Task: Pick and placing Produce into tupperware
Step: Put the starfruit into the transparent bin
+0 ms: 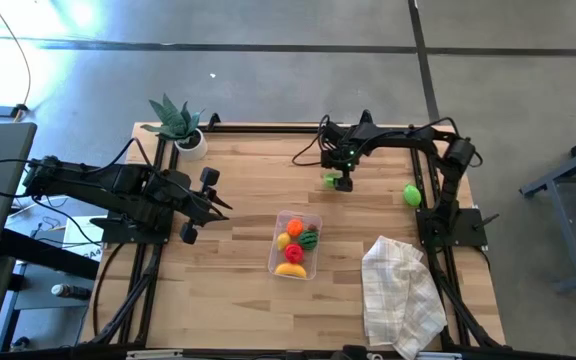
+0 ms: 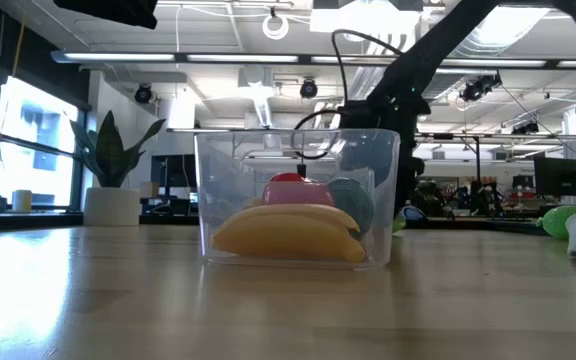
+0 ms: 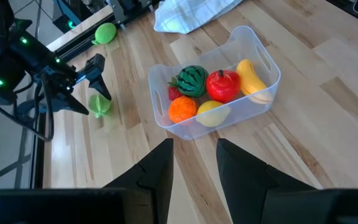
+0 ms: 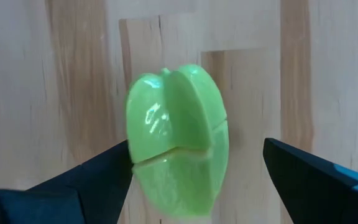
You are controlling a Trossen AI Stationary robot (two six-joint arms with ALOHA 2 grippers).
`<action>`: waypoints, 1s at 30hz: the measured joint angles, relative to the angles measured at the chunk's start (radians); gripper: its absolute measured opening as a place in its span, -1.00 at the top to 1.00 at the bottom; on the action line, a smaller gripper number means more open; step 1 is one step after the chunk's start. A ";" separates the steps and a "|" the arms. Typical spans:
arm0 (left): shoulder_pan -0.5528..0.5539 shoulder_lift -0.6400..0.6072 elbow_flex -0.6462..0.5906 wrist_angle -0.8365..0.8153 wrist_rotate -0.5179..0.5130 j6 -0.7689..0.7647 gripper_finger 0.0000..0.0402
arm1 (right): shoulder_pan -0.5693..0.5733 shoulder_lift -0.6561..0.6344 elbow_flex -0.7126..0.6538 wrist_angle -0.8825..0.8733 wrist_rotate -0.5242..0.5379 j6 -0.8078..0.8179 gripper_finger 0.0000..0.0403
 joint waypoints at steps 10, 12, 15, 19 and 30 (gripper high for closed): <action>0.000 0.000 0.000 0.000 0.000 0.000 0.45 | 0.000 0.003 0.000 0.022 -0.002 -0.001 -0.71; 0.000 0.000 0.000 0.000 0.000 0.000 0.45 | 0.000 0.003 0.000 0.021 -0.002 -0.003 -0.71; 0.000 0.000 0.000 0.000 0.000 0.000 0.45 | 0.000 0.003 0.000 0.022 -0.002 -0.003 -0.71; 0.000 0.000 0.000 0.000 0.000 0.000 0.45 | 0.000 0.004 0.000 0.023 -0.002 0.005 -0.71; 0.000 0.000 0.000 0.000 0.000 0.000 0.45 | 0.000 0.032 0.000 0.031 -0.021 0.027 -0.71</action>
